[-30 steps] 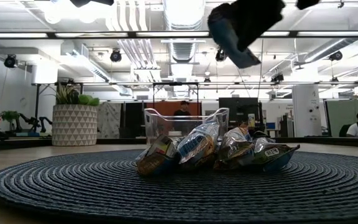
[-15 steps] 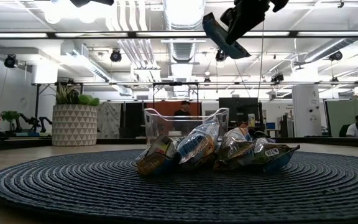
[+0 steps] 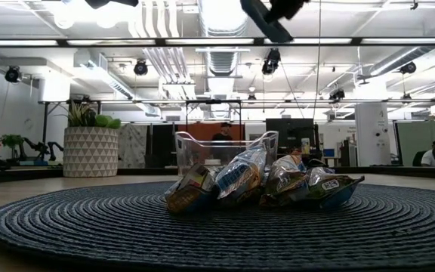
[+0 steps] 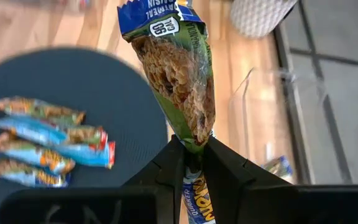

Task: Pick and place Granola Bars by type
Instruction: Put the blue granola bar into the top transparent bin

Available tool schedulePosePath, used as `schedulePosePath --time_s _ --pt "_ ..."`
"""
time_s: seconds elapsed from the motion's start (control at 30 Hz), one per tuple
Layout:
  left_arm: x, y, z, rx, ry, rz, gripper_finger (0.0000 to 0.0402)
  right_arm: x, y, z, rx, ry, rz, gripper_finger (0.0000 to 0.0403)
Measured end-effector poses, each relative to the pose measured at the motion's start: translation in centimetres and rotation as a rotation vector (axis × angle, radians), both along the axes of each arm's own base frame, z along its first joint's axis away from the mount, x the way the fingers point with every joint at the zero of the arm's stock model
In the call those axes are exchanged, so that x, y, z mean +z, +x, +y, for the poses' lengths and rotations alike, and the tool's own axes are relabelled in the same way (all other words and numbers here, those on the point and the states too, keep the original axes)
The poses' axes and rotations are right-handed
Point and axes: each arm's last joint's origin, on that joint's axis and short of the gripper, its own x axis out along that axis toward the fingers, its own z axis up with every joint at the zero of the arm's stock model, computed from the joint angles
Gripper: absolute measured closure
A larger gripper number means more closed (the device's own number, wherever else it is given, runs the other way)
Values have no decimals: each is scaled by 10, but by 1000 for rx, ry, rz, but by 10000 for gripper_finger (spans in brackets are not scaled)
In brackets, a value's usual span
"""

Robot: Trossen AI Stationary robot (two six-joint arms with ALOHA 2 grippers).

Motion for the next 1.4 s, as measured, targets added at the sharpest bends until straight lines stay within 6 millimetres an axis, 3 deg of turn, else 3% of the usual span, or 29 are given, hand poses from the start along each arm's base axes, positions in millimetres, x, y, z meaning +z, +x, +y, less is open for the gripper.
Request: schedulePosePath --time_s 0.33,0.53,1.17,1.4 --pt "0 0 0 0 0 0 402 61 -14 -24 -94 -28 -204 355" --pt "0 0 0 0 0 0 402 84 -26 -46 -182 -50 -283 355" --pt "0 0 0 1 -1 -1 402 99 -58 -122 -360 118 -487 355" --pt "0 0 0 1 -1 -1 402 89 -56 -144 -413 132 -464 355"
